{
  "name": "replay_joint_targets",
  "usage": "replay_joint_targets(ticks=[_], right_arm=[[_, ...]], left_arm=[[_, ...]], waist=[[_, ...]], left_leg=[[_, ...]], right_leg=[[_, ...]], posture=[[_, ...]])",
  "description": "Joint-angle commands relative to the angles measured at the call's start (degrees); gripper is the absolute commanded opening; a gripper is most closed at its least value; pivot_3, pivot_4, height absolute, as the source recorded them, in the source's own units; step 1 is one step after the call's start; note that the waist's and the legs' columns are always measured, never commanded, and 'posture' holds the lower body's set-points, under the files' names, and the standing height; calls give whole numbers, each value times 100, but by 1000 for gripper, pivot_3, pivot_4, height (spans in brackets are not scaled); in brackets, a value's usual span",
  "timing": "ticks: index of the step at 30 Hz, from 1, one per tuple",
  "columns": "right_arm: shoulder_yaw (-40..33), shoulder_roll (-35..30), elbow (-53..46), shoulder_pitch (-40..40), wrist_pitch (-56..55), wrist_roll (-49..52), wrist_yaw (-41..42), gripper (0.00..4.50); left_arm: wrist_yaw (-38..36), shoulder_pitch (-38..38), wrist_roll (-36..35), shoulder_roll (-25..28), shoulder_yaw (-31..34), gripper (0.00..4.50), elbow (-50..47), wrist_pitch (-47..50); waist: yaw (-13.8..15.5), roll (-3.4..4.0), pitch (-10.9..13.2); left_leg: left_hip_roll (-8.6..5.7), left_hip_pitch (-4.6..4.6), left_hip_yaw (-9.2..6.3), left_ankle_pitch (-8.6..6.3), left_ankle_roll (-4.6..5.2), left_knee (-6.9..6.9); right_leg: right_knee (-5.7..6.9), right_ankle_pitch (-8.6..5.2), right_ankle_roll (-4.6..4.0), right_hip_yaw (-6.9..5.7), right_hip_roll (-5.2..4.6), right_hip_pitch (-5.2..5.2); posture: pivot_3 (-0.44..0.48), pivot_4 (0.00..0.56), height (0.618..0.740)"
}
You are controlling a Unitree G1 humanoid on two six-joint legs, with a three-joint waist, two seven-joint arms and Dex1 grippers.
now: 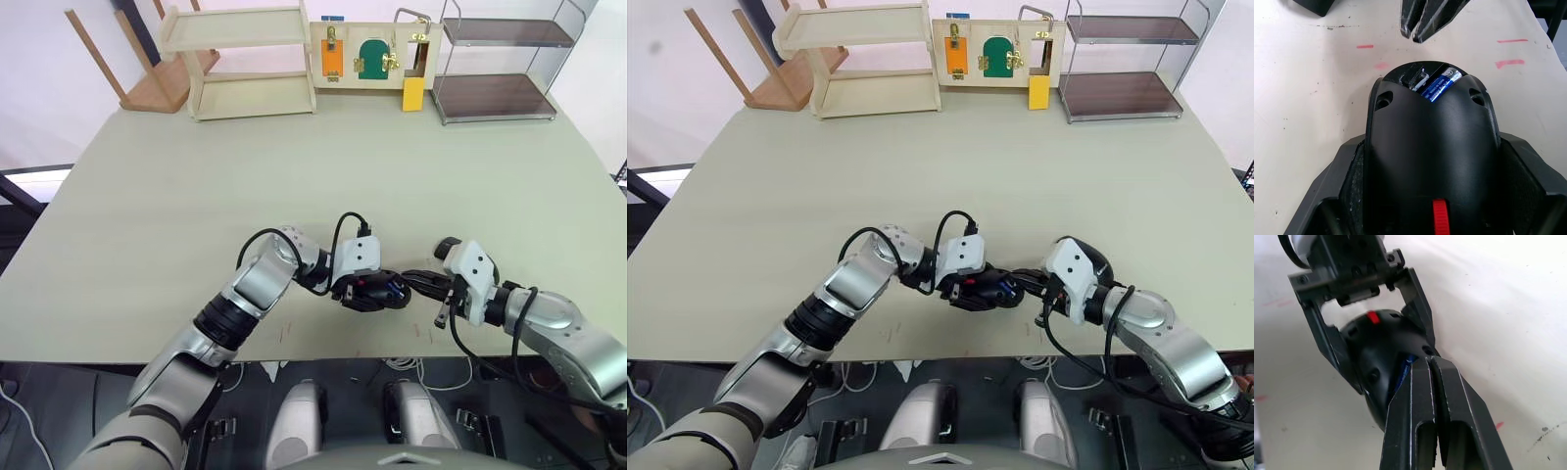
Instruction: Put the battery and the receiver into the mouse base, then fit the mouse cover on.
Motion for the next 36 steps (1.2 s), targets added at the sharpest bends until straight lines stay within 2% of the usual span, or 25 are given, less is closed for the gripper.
replay_joint_targets(ticks=[1,10,36], right_arm=[[-51,164,-9,-33,-245,-195,95,89],[-35,348,236,-43,-432,-559,474,89],[144,565,923,115,-376,-1398,560,89]], left_arm=[[-54,84,73,83,-149,3023,35,143],[-37,73,78,67,-148,3023,37,153],[-56,62,65,64,-161,3023,2,209]], waist=[[1,0,0],[5,0,0],[8,-12,-17]], left_leg=[[0,1,1,0,0,0],[0,3,2,0,0,0],[-1,17,3,0,-1,1]], right_leg=[[3,0,0,1,0,0],[8,9,-15,4,1,1],[29,4,-16,7,2,5]], posture=[[0,150,740],[0,150,740],[0,150,740]])
